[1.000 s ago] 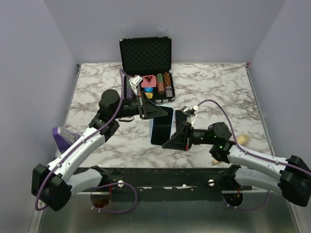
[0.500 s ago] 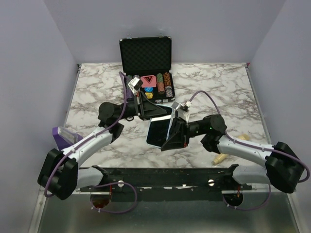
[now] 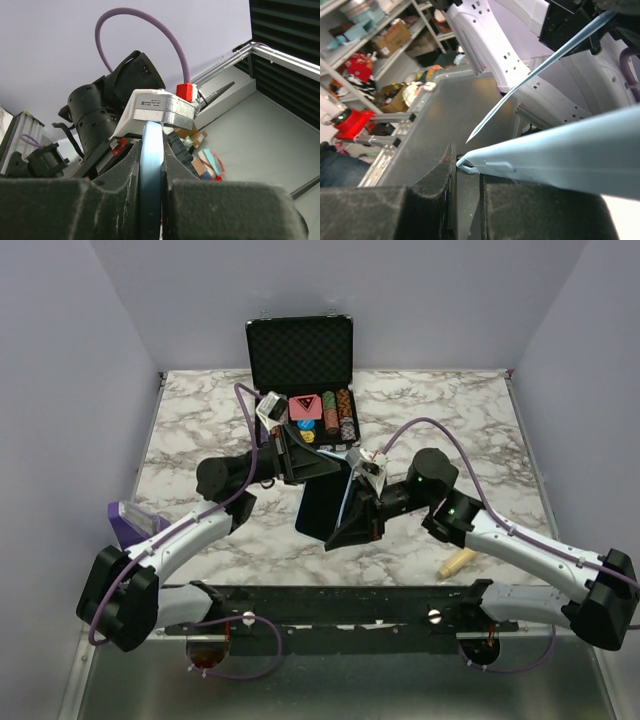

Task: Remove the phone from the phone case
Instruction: Remove the phone case from the phone.

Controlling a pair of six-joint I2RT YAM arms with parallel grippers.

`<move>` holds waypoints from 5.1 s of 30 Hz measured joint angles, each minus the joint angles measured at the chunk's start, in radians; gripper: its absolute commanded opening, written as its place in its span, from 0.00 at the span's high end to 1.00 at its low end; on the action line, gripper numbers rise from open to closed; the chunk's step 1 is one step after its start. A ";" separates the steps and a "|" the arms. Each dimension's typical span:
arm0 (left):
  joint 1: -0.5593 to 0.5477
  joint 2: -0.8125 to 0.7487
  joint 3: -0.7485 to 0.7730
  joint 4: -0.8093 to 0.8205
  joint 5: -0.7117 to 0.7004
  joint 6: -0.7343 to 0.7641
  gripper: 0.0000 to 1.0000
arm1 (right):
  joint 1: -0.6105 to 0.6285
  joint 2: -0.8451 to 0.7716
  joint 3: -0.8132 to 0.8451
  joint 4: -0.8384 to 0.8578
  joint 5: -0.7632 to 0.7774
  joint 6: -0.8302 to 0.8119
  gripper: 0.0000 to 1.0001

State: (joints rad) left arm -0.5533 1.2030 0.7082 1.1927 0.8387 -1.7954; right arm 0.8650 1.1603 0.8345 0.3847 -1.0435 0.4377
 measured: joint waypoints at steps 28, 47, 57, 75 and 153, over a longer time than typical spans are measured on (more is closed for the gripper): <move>-0.064 0.135 0.117 0.164 -0.019 -0.069 1.00 | 0.009 -0.067 0.181 -0.422 0.040 -0.229 0.99; -0.065 0.142 0.114 0.283 0.011 -0.078 1.00 | 0.096 -0.070 0.242 -0.592 0.175 -0.389 0.96; -0.077 -0.006 0.121 -0.253 0.054 0.199 1.00 | 0.105 -0.182 -0.012 -0.296 0.277 -0.174 0.89; -0.055 -0.069 0.266 -1.238 -0.140 0.583 1.00 | 0.122 -0.199 -0.161 -0.187 0.604 0.057 0.00; -0.051 0.000 0.056 -0.318 -0.068 -0.091 1.00 | 0.047 -0.084 0.062 -0.297 0.276 -0.178 0.99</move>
State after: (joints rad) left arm -0.6041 1.2026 0.7643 0.8749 0.7704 -1.8862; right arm 0.9115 1.0760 0.8967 0.0879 -0.7673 0.2596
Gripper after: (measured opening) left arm 0.222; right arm 0.063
